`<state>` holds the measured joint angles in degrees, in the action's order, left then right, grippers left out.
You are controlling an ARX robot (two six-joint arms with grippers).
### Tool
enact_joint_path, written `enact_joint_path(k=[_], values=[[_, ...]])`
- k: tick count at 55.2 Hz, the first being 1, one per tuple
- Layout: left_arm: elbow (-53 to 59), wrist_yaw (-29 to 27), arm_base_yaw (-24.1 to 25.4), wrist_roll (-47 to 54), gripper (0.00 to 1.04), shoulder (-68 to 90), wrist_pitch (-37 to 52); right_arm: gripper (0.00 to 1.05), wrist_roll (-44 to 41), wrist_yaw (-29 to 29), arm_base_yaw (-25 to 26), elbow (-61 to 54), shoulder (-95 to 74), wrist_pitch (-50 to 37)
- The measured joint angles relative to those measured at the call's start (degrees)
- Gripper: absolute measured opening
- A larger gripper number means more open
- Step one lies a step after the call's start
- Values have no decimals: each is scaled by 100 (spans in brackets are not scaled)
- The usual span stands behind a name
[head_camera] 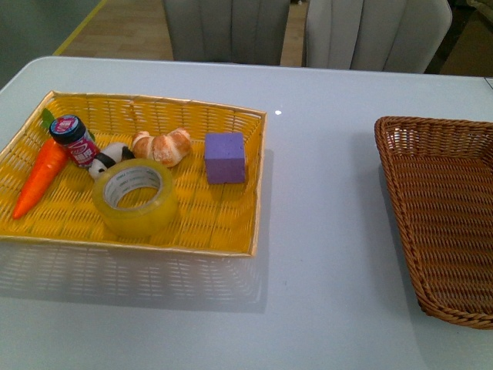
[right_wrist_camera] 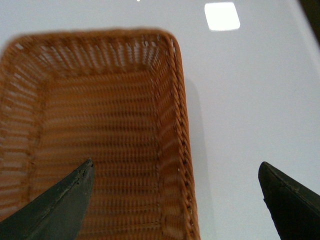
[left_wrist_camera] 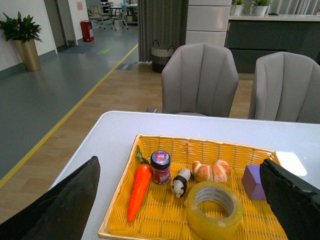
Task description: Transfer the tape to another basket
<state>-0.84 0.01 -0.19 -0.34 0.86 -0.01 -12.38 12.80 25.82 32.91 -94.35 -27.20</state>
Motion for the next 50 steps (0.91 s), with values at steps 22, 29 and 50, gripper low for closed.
enact_joint_path(k=[22, 29, 50], values=[[0, 0, 0, 0, 96, 0, 0, 96, -551, -372, -31, 2457, -3180, 673], [0, 0, 0, 0, 96, 0, 0, 83, -599, -422, -101, 2579, -3423, 741], [0, 0, 0, 0, 96, 0, 0, 24, -345, -278, -483, 2426, -3480, 890]])
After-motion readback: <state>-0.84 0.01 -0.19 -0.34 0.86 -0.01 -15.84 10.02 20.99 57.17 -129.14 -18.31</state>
